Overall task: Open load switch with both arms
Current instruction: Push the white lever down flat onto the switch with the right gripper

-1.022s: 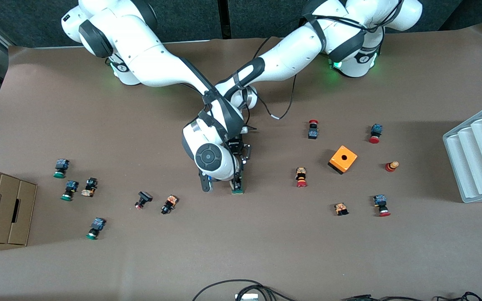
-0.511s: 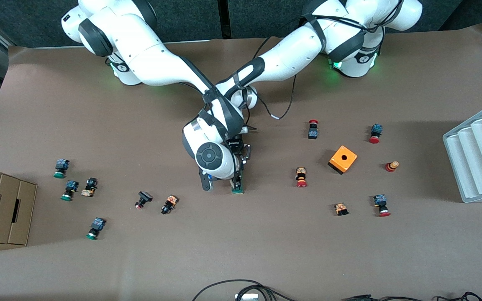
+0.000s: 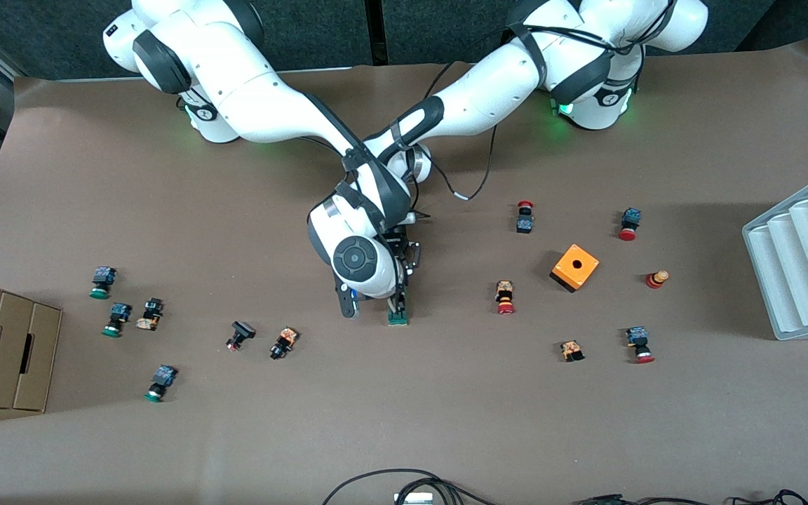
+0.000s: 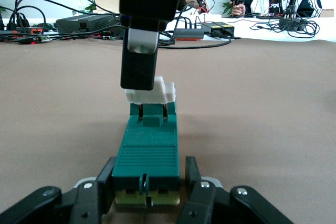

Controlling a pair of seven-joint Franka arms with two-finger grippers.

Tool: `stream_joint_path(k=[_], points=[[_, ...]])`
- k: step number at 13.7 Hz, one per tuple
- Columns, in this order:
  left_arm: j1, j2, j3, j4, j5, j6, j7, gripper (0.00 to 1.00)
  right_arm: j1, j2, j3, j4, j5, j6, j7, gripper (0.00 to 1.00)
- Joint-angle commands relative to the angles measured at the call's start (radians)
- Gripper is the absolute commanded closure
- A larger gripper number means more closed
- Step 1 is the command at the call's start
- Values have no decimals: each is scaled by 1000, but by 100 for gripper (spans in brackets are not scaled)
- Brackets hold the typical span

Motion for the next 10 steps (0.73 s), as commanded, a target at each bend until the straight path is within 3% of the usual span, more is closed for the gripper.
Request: stream_joint_path(k=[1, 10], points=[[-23, 17, -3, 25, 1, -7, -4, 43, 14, -5, -6, -62, -36, 37, -3, 83], [-22, 24, -3, 27, 4, -7, -4, 43, 28, 0, -6, -94, -51, 86, -3, 83]])
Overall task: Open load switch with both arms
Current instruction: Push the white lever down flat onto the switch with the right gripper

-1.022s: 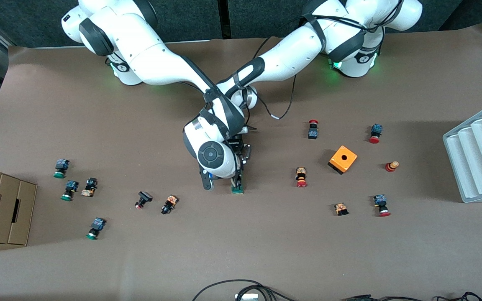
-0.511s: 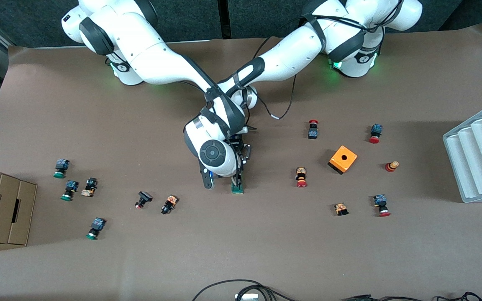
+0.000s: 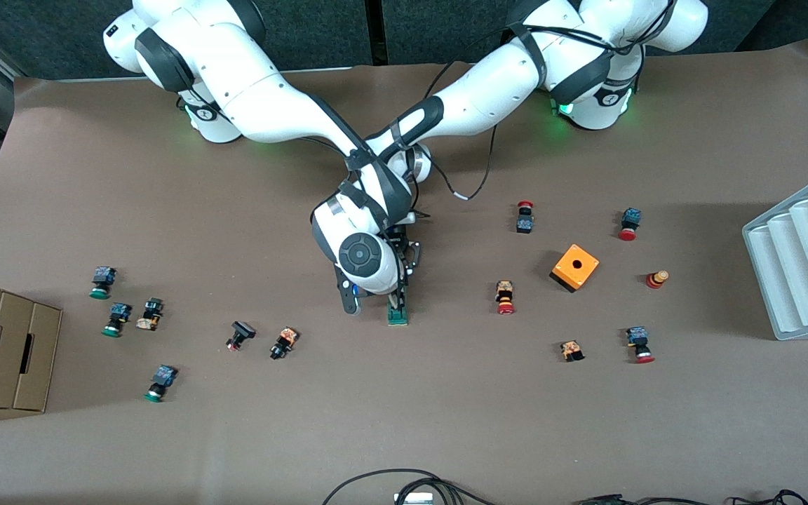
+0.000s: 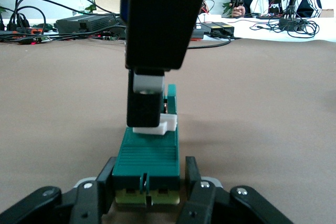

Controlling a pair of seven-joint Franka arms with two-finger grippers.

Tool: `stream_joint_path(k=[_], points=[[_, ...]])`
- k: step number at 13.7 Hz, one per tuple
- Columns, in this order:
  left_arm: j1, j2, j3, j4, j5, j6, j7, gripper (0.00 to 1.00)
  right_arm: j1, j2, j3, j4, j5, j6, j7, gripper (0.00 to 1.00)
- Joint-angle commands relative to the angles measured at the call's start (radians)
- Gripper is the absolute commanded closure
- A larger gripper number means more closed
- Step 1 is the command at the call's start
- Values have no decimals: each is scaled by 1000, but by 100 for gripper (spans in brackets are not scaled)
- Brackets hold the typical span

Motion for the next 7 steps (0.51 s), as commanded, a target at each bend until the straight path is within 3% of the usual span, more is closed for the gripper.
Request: stream_joint_path(k=[1, 7], points=[[-20, 24, -3, 27, 2, -7, -6, 43, 12, 4, -9, -28, -28, 24, 1, 83], [-20, 22, -3, 27, 2, -5, -4, 43, -6, -48, -12, -11, -28, -26, 1, 80]])
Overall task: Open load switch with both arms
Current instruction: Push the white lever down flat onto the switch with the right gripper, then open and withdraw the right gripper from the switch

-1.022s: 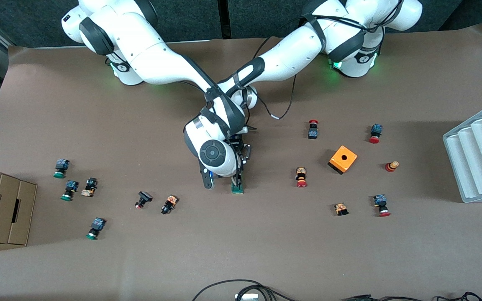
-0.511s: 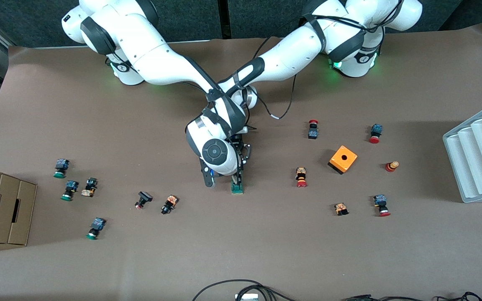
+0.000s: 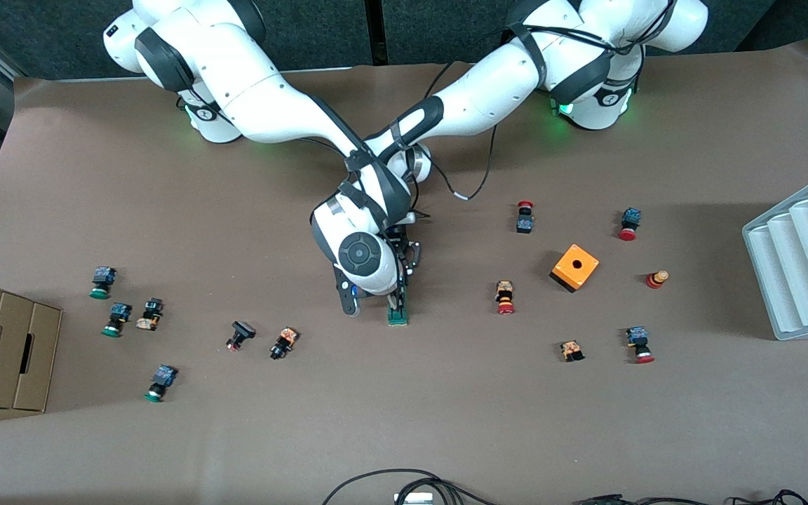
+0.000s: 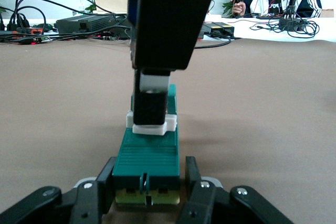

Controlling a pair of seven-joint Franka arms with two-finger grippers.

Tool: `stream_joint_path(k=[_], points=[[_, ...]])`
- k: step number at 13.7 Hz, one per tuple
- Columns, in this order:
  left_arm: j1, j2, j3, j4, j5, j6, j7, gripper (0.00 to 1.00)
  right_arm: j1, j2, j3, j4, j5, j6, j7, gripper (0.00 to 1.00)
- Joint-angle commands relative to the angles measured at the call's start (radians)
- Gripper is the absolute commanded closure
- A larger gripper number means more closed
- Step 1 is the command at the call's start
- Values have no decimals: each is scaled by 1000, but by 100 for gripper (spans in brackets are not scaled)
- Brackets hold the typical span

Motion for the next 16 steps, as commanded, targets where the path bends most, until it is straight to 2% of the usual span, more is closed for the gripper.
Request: stream_joint_path(k=[1, 3, 4, 5, 6, 7, 8, 10, 11, 13, 16], points=[[-20, 21, -3, 27, 2, -5, -4, 41, -8, -56, -5, -7, -25, -50, 0, 75], [-19, 18, -3, 27, 4, -5, -3, 25, -15, -79, -30, 15, -27, -72, -28, 52], [-19, 16, -3, 27, 4, -5, -3, 0, -16, -98, -41, 15, -27, -79, -60, 41], [-19, 14, -3, 27, 4, -3, -1, 0, -18, -114, -63, 15, -25, -81, -100, 32], [-19, 13, -3, 27, 4, -2, -1, 0, -25, -131, -83, 15, -22, -93, -150, 19], [-19, 11, -3, 27, 4, 0, -1, 0, -47, -145, -87, 15, -25, -105, -205, 17], [-19, 7, -3, 27, 1, 3, -1, 0, -68, -162, -87, 15, -24, -108, -259, 9], [-17, -8, -3, 17, -1, 8, 0, 0, -111, -184, -85, 13, -20, -108, -343, 7], [-16, -16, -3, 11, -14, 6, 16, 0, -129, -199, -85, 7, -25, -108, -367, 2], [-16, -36, -3, 8, -59, 8, 63, 0, -166, -234, -82, 4, -22, -168, -458, 1], [-16, -90, -6, 2, -134, 18, 140, 0, -226, -349, -65, -66, -25, -206, -566, 1]])
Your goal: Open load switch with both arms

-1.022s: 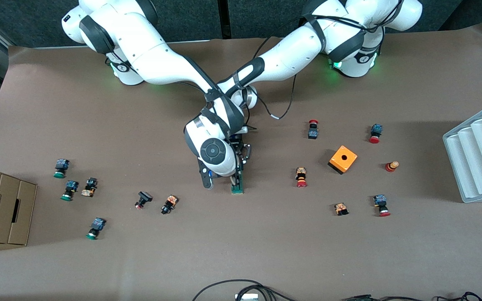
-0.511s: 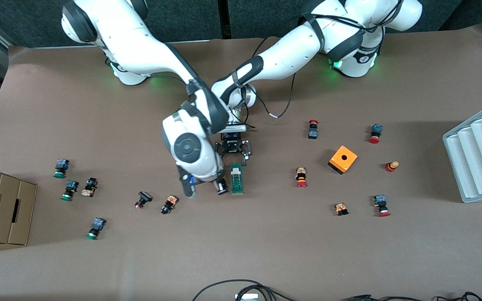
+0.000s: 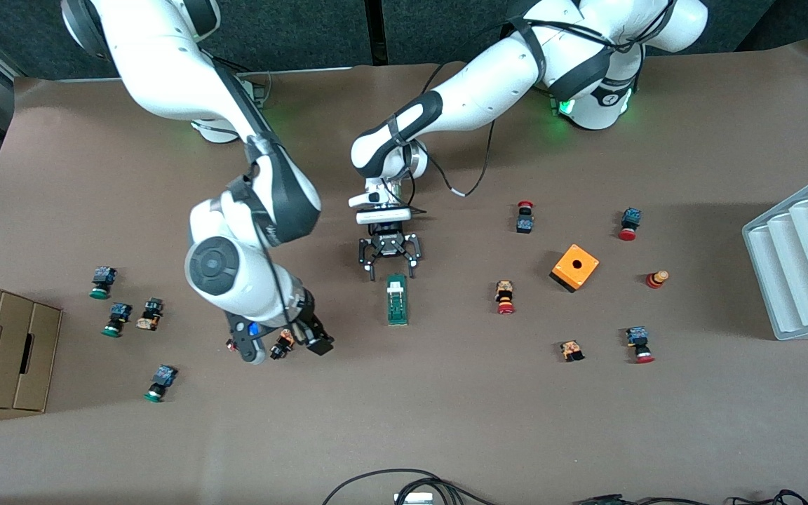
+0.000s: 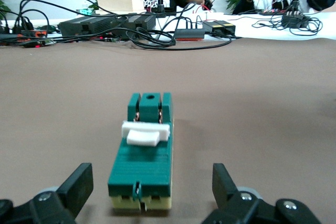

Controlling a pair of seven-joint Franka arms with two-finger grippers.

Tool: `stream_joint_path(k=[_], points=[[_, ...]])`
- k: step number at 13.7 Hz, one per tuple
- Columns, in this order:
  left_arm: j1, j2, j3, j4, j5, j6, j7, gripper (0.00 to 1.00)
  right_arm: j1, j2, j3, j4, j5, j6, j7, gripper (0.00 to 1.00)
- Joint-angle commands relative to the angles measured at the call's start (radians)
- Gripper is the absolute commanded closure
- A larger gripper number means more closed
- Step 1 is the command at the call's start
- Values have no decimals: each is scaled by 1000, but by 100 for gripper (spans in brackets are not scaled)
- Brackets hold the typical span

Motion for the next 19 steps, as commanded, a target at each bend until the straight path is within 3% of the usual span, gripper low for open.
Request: stream_joint_path(k=[1, 6, 13, 16, 19], points=[[-5, -69, -5, -12, -69, 19, 76, 0, -71, -150, 49, -110, -30, -62, -123, 1], [0, -184, -38, -12, -227, 31, 232, 0, -285, -392, 167, -286, -96, -157, -443, 1], [15, -449, -63, -6, -566, 68, 565, 0, -496, -649, 167, -443, -152, -274, -1015, 1], [60, -569, -86, 6, -733, 71, 750, 0, -536, -678, 143, -457, -221, -278, -1234, 1], [118, -682, -95, 16, -894, 71, 919, 0, -536, -679, 118, -451, -252, -277, -1317, 1]])
